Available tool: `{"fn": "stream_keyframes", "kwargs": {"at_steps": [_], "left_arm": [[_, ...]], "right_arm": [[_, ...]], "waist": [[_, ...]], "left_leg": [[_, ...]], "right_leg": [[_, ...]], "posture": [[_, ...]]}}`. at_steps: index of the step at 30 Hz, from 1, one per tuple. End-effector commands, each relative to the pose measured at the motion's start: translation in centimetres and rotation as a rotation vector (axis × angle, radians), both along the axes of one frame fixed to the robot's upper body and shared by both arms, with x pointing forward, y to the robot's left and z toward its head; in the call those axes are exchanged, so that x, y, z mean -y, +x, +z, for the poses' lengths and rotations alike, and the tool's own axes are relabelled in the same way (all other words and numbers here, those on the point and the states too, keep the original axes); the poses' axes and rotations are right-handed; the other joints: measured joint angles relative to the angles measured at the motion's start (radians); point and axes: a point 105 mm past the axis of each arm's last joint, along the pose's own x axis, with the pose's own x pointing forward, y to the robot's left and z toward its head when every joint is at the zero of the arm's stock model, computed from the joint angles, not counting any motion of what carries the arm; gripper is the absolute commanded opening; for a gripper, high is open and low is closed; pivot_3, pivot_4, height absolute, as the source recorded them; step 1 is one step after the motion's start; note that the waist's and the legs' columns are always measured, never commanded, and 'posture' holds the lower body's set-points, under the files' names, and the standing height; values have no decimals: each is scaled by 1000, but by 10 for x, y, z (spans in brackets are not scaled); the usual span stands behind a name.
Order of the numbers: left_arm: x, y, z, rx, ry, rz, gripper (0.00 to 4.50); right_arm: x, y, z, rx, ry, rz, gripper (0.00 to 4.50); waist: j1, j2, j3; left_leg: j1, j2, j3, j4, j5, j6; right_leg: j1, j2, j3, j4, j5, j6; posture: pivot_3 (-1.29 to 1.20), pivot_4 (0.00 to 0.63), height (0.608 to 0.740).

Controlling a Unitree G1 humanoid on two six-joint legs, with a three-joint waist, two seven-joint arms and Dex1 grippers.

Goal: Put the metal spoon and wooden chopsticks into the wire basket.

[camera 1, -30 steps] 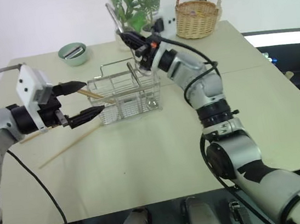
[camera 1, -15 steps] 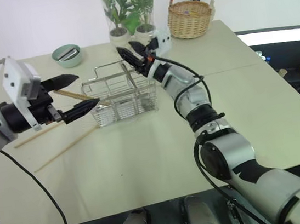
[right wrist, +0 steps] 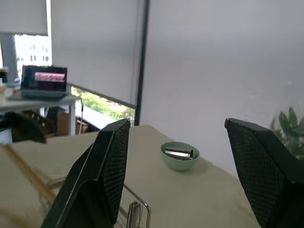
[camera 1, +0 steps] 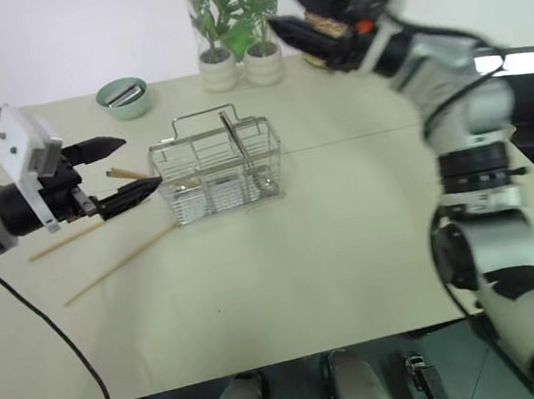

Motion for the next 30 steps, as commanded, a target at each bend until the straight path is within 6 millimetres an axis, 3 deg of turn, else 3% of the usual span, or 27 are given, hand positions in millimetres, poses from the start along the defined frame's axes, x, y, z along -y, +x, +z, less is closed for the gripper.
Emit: {"fn": "stream_keyframes", "kwargs": {"at_steps": [1,6,11,16,23,30], "left_arm": [[-18,1,-2,-8,81,12,4500],[-42,6,-20,-82,173,25,4500],[-67,13,-47,-163,309,30,4500],[-68,15,-78,-255,400,-38,4500],[-60,42,-117,-323,461,-53,4500],[-46,64,-142,-358,502,-72,4500]], "right_arm": [[10,-40,-22,-9,-216,150,3260],[36,-72,-63,-163,-356,188,3260],[46,-93,-99,-261,-413,158,3260],[47,-96,-103,-288,-378,102,3260],[46,-100,-102,-299,-313,19,3260],[49,-105,-104,-313,-282,-35,3260]], "waist": [[-1,0,0],[2,0,0],[15,-1,0],[33,-1,0],[59,-5,-2],[55,-7,-3]], "left_leg": [[0,0,2,0,0,0],[2,2,11,0,-1,2],[1,2,13,1,-2,2],[1,2,17,1,-2,4],[0,2,16,2,-2,4],[-1,1,17,3,-3,5]], "right_leg": [[0,0,1,0,0,0],[-1,-1,6,-2,0,1],[-2,-1,8,-3,0,1],[-4,-1,13,-4,0,1],[-2,-1,12,-9,1,2],[-1,-1,12,-12,3,6]], "posture": [[0,150,704],[0,150,704],[0,150,704],[0,150,704],[0,150,704],[0,150,704]]}}
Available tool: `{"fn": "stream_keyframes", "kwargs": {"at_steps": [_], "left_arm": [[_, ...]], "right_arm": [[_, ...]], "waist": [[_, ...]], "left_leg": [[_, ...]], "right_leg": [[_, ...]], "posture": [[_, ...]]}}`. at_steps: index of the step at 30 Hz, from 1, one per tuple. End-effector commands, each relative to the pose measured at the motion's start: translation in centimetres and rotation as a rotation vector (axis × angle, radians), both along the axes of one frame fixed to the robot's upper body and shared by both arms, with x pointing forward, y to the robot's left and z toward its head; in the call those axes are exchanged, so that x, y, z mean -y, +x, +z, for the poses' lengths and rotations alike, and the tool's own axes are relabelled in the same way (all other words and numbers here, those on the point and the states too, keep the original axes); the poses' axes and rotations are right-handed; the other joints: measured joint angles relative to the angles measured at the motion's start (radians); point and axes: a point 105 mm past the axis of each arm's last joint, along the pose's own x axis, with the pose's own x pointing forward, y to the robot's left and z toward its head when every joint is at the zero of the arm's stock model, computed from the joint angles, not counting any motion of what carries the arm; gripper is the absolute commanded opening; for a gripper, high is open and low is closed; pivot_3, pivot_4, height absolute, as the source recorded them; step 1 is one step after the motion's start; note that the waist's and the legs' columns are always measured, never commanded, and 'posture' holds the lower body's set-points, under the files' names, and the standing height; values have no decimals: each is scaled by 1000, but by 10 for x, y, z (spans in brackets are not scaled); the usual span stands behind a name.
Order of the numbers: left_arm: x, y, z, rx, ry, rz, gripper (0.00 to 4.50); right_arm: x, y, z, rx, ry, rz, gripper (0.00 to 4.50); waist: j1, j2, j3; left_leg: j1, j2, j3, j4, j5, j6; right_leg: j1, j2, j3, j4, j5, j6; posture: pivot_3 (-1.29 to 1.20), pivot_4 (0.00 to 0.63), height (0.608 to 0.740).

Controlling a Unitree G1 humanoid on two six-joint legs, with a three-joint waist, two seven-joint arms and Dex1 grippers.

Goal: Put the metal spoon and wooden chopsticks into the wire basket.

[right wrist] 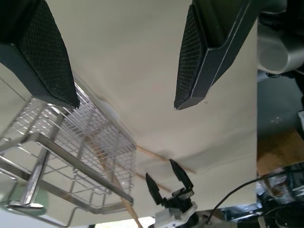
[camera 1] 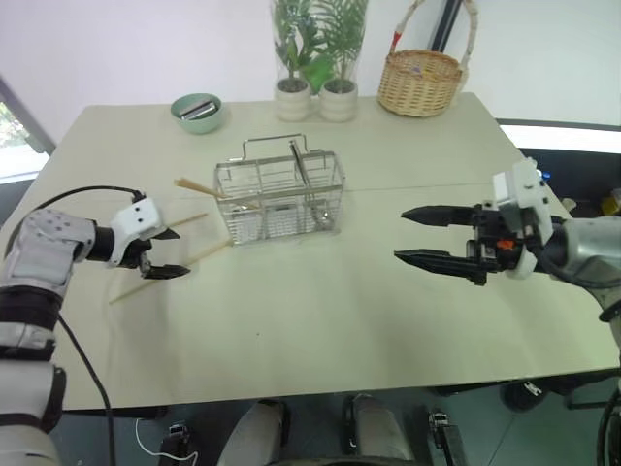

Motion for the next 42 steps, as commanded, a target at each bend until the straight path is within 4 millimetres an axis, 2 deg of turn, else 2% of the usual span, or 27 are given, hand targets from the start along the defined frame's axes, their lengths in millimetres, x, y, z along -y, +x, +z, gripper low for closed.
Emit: {"fn": "stream_keyframes", "kwargs": {"at_steps": [1,6,11,14,15,21,36,42], "left_arm": [[4,9,-5,3,42,-14,4500],[14,14,-21,-39,85,-35,4500],[13,16,-30,-62,112,-20,4500],[14,14,-32,-85,116,-37,3652],[14,14,-32,-89,112,-42,3218],[15,15,-24,-87,101,-49,106],[-18,10,-28,-85,173,69,106],[-49,-18,-31,-135,213,88,106]], "right_arm": [[-1,-6,10,48,17,-9,3260],[1,-5,12,43,41,-49,3260],[2,-5,11,46,48,-77,3260],[4,-3,13,54,72,-105,3299],[4,-2,13,53,76,-110,3299],[3,-1,11,53,83,-112,3299],[8,6,17,72,89,-128,3299],[9,9,19,81,87,-131,3299]], "waist": [[-2,0,0],[0,0,0],[2,0,-2],[1,2,-3],[1,2,-3],[0,2,-3],[-6,2,-3],[-37,2,-3]], "left_leg": [[0,0,0,0,0,0],[1,0,0,1,0,0],[3,0,0,2,0,0],[3,0,0,2,0,1],[3,0,0,2,0,1],[4,0,0,3,0,1],[4,1,0,2,0,1],[5,1,0,0,0,1]], "right_leg": [[0,0,0,0,0,0],[1,0,0,0,1,1],[4,0,0,0,1,2],[4,0,0,1,1,2],[4,0,0,1,1,2],[5,0,0,2,1,2],[4,1,0,2,1,2],[3,1,0,2,1,2]], "posture": [[0,150,704],[0,150,704],[0,150,704],[0,150,704],[0,150,704],[0,150,704],[0,150,704],[0,150,704]]}}
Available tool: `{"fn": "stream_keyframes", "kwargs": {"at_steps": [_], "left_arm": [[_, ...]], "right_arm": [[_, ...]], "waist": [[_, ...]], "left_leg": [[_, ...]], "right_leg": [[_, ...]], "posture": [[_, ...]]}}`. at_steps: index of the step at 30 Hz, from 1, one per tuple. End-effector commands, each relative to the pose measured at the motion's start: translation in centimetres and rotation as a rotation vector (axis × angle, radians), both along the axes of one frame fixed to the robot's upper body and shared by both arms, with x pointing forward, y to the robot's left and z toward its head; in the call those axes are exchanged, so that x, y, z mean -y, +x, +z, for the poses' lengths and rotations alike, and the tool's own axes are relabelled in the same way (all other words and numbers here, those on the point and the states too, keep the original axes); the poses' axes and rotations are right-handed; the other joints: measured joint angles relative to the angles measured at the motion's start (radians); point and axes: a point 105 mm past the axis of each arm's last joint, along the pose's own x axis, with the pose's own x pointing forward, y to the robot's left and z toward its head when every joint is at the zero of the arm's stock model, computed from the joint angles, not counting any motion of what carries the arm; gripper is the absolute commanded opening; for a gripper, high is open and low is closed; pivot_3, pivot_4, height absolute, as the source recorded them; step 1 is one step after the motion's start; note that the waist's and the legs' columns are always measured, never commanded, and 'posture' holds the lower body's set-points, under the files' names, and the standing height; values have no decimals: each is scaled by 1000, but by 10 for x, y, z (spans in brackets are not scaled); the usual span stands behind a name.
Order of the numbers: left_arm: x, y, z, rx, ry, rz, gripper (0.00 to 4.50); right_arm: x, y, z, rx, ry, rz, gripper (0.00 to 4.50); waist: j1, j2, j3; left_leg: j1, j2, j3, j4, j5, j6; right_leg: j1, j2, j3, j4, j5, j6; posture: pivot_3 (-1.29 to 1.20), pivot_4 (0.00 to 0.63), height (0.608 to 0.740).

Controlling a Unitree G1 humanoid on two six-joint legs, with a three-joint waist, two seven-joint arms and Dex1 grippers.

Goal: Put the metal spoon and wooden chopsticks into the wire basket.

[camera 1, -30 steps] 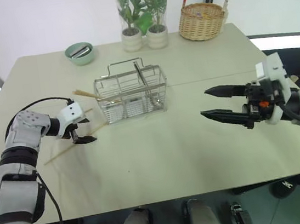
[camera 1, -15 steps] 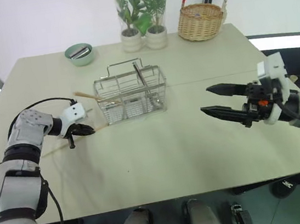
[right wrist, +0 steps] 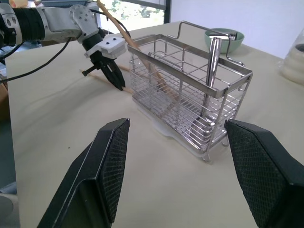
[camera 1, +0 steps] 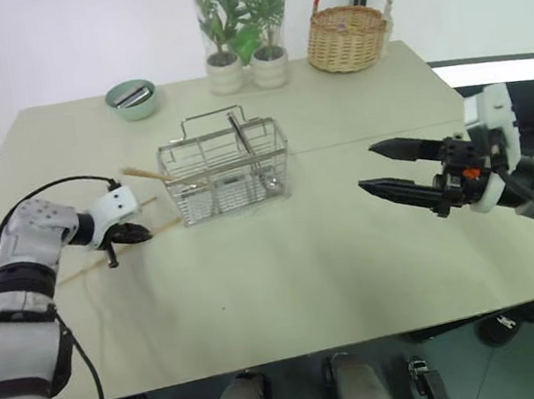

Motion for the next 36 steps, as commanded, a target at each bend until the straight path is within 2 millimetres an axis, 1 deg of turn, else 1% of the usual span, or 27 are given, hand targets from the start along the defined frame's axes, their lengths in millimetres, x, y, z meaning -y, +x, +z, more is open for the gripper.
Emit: {"fn": "stream_keyframes", "kwargs": {"at_steps": [1,3,5,6,10,12,13,14,16,17,19,20,22,24,26,28,29,33,36], "left_arm": [[-39,-31,-13,-94,87,56,106],[-49,-40,-11,-86,96,67,106],[-52,-43,-1,-51,62,88,106],[-51,-43,6,-24,27,100,106],[-42,-36,46,117,-141,163,106],[-35,-28,81,237,-289,213,106],[-31,-23,105,315,-391,245,106],[-28,-18,134,420,-505,269,106],[-23,-14,184,586,-734,322,106],[-20,-14,202,641,-830,339,106],[-16,-16,224,700,-948,361,106],[-10,-15,241,741,-1036,363,106],[0,-13,270,796,-1192,367,106],[8,-10,283,815,-1266,371,106],[23,-1,294,827,-1342,361,106],[36,7,297,817,-1401,357,106],[41,11,296,809,-1419,354,106],[71,25,284,752,-1421,303,106],[94,30,269,716,-1361,251,106]], "right_arm": [[1,0,10,50,-11,-2,3299],[2,-1,9,51,-12,-3,3299],[2,0,9,51,-11,-6,3299],[2,0,8,51,-10,-9,3299],[3,-1,8,52,-5,-14,3299],[4,0,8,51,0,-18,3299],[4,0,7,50,3,-22,3299],[4,1,7,50,6,-27,3299],[5,2,7,47,16,-35,3299],[5,3,7,46,20,-38,3299],[4,4,6,44,23,-41,3299],[4,4,6,43,25,-41,3299],[3,6,7,43,30,-39,3299],[3,7,8,44,34,-38,3299],[2,10,9,48,39,-40,3299],[2,12,10,50,42,-42,3299],[1,12,10,50,45,-41,3299],[-1,11,9,50,51,-44,3299],[-1,11,9,54,58,-53,3299]], "waist": [[-11,0,0],[-21,0,0],[-28,0,0],[-29,1,0],[-11,-1,1],[4,-3,2],[9,-4,1],[14,-4,1],[28,-5,2],[30,-5,2],[28,-5,2],[27,-4,1],[27,-4,2],[28,-4,2],[28,-5,2],[28,-5,1],[28,-5,1],[28,-5,1],[28,-5,2]], "left_leg": [[2,0,1,-2,0,0],[3,0,2,-3,0,1],[4,1,2,-4,-1,1],[4,1,2,-4,-1,1],[1,1,2,-3,-1,1],[-1,1,1,-1,-1,1],[-3,0,0,0,-1,1],[-4,0,-1,2,-1,1],[-5,-1,-1,4,-1,1],[-6,-1,-2,5,-1,1],[-5,-2,-2,6,-1,1],[-5,-2,-1,6,-1,2],[-3,-2,0,6,-2,3],[-4,-2,-1,8,-2,3],[-4,-2,0,9,-2,2],[-5,-2,0,10,-2,2],[-4,-2,0,11,-2,2],[-5,-2,1,11,-1,1],[-5,-2,1,12,0,-1]], "right_leg": [[0,0,1,0,0,0],[0,0,2,1,0,0],[0,0,3,1,0,0],[0,0,3,1,0,0],[0,0,3,0,0,0],[-2,0,2,-1,0,0],[-2,0,2,-1,0,0],[-2,0,1,-1,0,0],[-2,0,1,-1,0,0],[-2,1,0,-2,0,0],[0,0,0,-3,1,2],[0,-1,0,-3,2,2],[2,-1,1,-3,2,3],[2,0,0,-2,2,3],[2,0,1,-2,2,3],[2,0,1,-2,2,3],[2,0,1,-2,2,4],[2,0,1,-2,3,4],[2,0,1,-2,3,4]], "posture": [[0,150,704],[0,150,704],[0,150,704],[0,150,704],[0,150,704],[0,150,704],[0,150,704],[0,150,704],[0,150,704],[0,150,704],[0,150,704],[0,150,704],[0,150,704],[0,150,704],[0,150,704],[0,150,704],[0,150,704],[0,150,704],[0,150,704]]}}
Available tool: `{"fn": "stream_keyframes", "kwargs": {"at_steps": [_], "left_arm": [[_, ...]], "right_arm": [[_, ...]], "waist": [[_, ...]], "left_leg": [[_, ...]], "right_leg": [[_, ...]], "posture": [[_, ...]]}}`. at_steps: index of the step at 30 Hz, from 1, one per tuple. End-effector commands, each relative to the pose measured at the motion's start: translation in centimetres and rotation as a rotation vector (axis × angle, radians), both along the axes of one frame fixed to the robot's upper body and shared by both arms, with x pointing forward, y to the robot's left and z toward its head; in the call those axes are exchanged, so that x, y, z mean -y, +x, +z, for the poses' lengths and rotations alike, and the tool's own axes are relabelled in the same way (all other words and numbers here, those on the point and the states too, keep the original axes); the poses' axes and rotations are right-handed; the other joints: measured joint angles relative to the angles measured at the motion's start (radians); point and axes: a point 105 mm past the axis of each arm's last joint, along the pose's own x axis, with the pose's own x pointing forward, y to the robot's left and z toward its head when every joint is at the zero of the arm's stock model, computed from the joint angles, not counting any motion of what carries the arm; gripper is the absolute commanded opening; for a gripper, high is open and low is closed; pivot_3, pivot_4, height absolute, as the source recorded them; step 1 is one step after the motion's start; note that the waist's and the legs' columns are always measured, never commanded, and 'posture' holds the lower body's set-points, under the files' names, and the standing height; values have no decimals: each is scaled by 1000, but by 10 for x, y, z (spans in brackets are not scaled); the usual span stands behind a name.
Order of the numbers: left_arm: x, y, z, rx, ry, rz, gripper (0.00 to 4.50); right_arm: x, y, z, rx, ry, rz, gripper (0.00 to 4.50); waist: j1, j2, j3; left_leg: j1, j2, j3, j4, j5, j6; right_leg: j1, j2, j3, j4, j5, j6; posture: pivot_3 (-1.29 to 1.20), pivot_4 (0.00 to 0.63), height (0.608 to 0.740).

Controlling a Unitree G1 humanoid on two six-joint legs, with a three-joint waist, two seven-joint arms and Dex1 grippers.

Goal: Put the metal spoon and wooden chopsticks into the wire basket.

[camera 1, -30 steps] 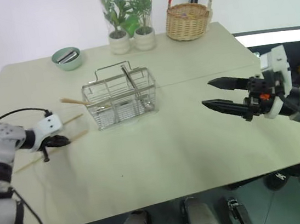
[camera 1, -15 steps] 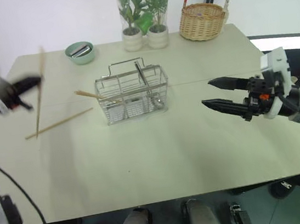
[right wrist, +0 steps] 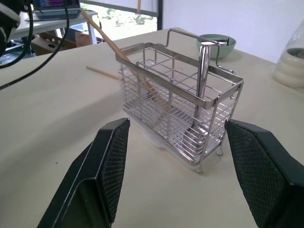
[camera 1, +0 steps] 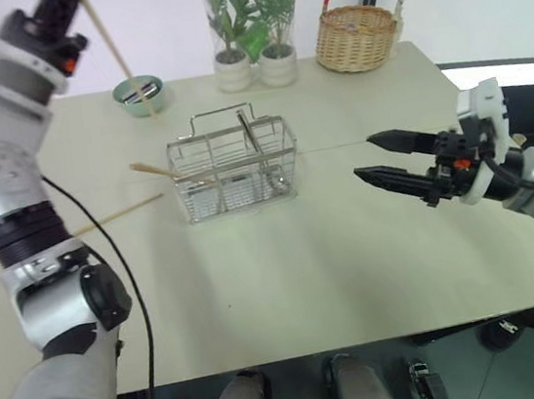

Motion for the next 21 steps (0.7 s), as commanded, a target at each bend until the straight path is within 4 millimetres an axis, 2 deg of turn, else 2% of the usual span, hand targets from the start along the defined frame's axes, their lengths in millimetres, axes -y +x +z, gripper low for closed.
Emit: {"fn": "stream_keyframes", "kwargs": {"at_steps": [1,8,12,14,15,21], "left_arm": [[24,-3,-8,49,126,-26,106],[54,4,-64,-21,236,-71,106],[56,6,-77,-34,211,-58,106],[56,4,-77,-34,185,-67,849],[56,3,-76,-31,177,-71,1065],[50,-6,-66,-17,162,-76,4121]], "right_arm": [[0,-3,10,58,8,-11,3299],[4,-4,13,66,30,-48,3299],[6,-2,14,67,48,-68,3299],[6,-2,15,66,52,-72,3299],[7,-1,15,65,53,-73,3299],[11,4,16,60,60,-90,3299]], "waist": [[0,0,0],[0,0,0],[1,0,0],[1,0,0],[1,0,0],[1,0,0]], "left_leg": [[0,0,0,0,0,0],[0,0,1,0,-3,5],[0,0,1,1,-3,5],[0,0,1,1,-3,5],[0,0,1,1,-3,5],[0,0,1,1,-3,5]], "right_leg": [[0,0,0,0,0,0],[-1,0,1,0,0,0],[0,0,1,-1,0,0],[0,0,1,-1,0,0],[0,0,1,-1,0,0],[0,0,1,-1,0,0]], "posture": [[0,150,704],[0,150,704],[0,150,704],[0,150,704],[0,150,704],[0,150,704]]}}
